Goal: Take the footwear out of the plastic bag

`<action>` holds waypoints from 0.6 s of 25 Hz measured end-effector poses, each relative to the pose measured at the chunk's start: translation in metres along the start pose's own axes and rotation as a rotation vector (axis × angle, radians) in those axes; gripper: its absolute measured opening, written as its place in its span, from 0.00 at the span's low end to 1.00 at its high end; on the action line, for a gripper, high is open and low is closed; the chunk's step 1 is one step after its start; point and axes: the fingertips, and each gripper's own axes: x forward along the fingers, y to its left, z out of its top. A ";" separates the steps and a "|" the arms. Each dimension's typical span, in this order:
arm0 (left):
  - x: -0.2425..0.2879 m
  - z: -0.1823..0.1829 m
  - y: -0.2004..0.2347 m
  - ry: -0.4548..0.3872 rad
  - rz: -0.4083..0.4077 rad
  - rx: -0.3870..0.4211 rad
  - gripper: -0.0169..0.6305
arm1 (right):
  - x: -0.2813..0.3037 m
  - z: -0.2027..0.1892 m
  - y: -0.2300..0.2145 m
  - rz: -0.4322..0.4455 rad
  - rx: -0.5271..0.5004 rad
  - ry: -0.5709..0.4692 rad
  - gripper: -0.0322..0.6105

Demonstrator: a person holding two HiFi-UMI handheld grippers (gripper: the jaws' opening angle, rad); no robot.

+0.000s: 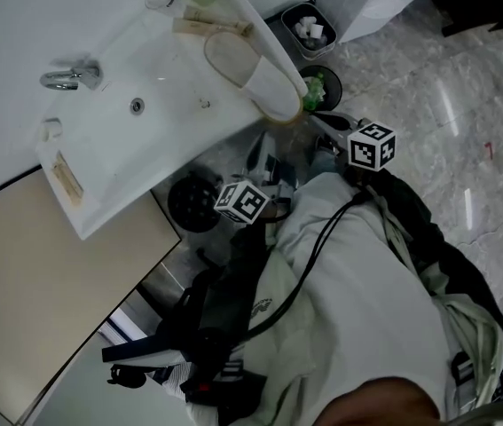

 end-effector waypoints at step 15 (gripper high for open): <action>-0.016 -0.023 -0.010 -0.101 0.110 -0.025 0.04 | 0.031 -0.013 0.000 0.205 0.311 -0.002 0.26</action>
